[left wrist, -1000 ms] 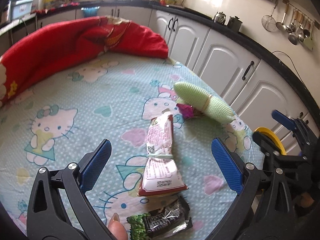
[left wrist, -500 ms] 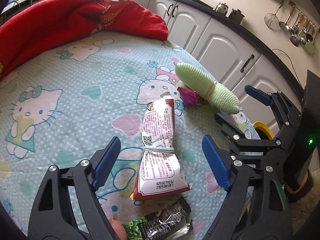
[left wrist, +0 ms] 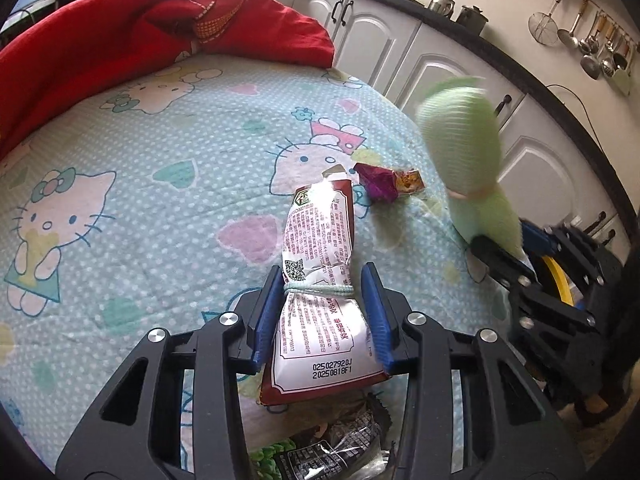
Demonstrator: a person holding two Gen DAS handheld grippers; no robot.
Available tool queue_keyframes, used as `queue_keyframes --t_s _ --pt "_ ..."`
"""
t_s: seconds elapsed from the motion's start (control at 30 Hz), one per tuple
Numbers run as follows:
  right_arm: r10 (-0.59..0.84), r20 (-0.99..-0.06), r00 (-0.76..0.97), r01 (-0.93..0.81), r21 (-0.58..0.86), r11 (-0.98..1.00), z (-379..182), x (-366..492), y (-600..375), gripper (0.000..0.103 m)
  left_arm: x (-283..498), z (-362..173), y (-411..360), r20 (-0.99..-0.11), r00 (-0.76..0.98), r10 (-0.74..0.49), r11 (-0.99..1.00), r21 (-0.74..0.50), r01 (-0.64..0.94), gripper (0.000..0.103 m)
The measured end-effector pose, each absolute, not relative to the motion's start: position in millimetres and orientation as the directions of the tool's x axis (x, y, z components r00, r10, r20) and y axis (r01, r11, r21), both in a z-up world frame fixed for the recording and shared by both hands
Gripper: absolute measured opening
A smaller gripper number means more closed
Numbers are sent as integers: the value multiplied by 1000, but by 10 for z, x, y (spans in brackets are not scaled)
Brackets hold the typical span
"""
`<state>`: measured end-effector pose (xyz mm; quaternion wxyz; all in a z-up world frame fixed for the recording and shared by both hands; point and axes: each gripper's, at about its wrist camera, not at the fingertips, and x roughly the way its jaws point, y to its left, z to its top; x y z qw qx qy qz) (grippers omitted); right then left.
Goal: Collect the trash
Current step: 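Grasp the white printed snack bag with the left tool while the right tool grasps the green mesh bag, then carry the snack bag and green mesh bag over the yellow bin with both tools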
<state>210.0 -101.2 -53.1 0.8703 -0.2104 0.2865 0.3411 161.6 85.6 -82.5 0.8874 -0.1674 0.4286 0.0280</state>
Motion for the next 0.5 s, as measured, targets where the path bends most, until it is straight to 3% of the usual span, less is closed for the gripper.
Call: queue_keyframes --t_s 0.23,0.5 --pt "514 -639 572 -661 11 750 -440 2018 -1365 30 1520 -648 803 -728 683 -65 950 -255 -182 32" --pt "538 -610 582 -622 93 778 -299 1897 -1688 30 1473 -442 643 -686 724 -71 955 -257 -150 32"
